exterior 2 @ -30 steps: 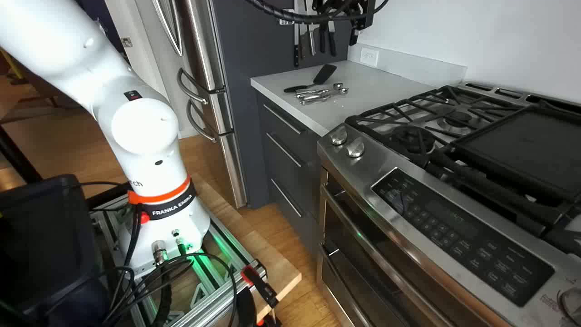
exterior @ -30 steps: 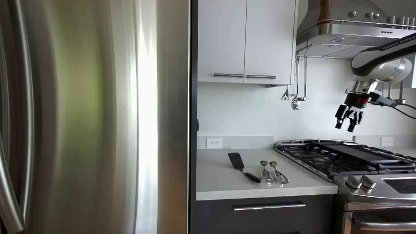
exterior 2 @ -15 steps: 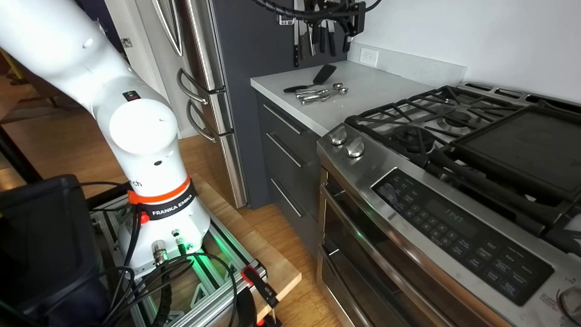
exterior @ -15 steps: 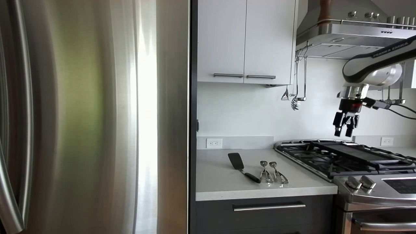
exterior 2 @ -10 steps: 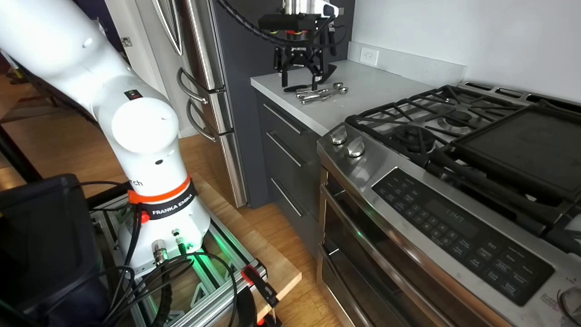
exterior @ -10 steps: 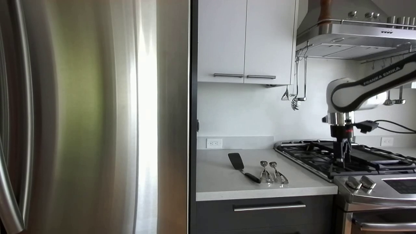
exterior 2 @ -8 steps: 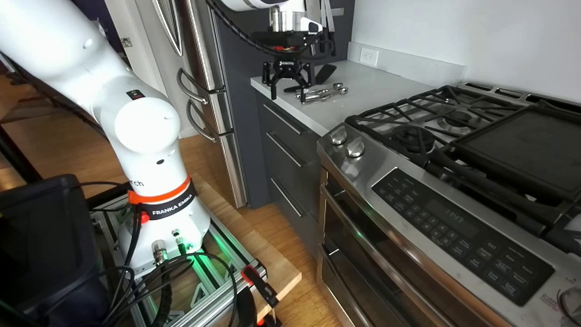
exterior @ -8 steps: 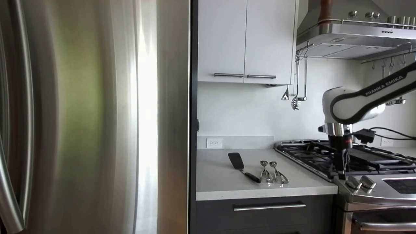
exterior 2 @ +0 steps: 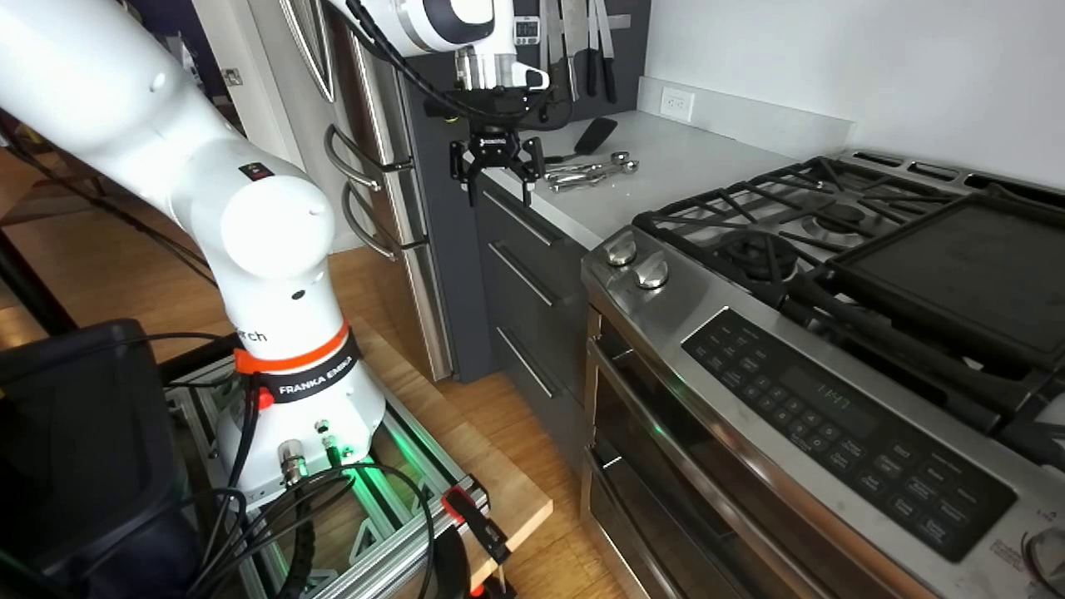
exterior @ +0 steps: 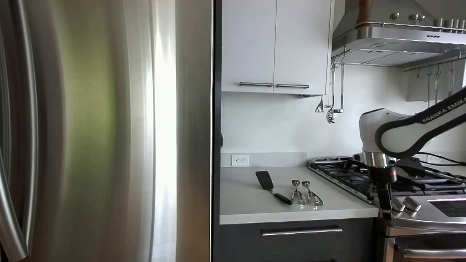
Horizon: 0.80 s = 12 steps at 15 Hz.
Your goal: Open the second top drawer
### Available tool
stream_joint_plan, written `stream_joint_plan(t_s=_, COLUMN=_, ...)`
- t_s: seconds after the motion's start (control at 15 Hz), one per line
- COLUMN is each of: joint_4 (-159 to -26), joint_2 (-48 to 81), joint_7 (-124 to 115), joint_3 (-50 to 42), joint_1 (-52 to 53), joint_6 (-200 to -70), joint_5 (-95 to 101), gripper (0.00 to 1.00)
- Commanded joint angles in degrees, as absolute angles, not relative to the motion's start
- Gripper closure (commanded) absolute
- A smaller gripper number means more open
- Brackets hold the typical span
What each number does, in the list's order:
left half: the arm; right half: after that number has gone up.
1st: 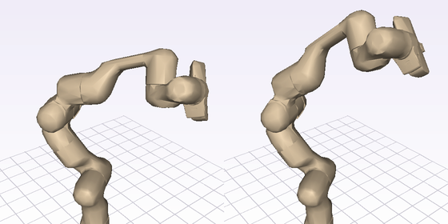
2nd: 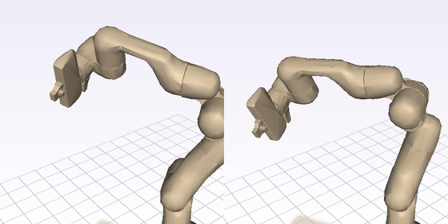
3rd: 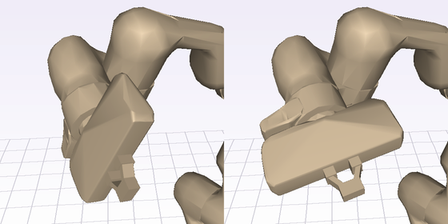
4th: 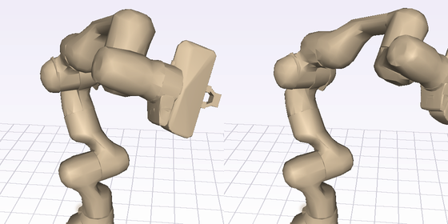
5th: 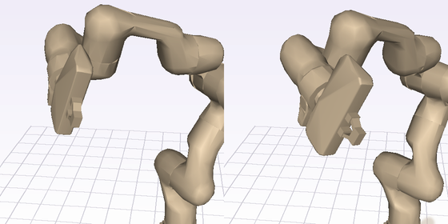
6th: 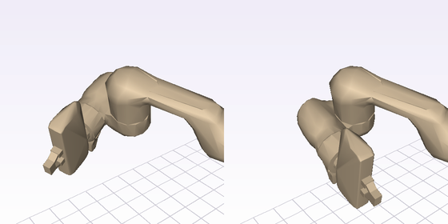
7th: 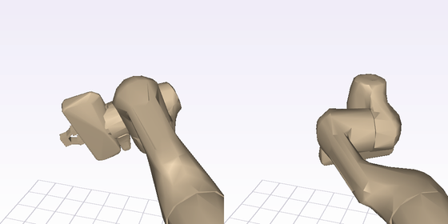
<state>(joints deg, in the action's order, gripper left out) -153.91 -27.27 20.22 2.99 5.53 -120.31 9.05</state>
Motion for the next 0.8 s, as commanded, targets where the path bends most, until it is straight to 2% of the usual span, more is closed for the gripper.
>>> stream_joint_plan(t_s=0.0, joint_4=-153.84, joint_2=-27.33, joint_7=19.91, joint_3=2.27, joint_1=6.28, joint_6=-120.17, joint_5=9.43, gripper=0.00)
stream_joint_plan(t_s=0.53, joint_4=-153.59, joint_2=-26.56, joint_7=16.47, joint_3=4.11, joint_1=5.86, joint_6=-120.24, joint_5=10.97, gripper=0.00)
stream_joint_plan(t_s=0.73, joint_4=-155.05, joint_2=-26.50, joint_7=21.49, joint_3=6.53, joint_1=13.43, joint_6=-121.10, joint_5=6.00, gripper=0.00)
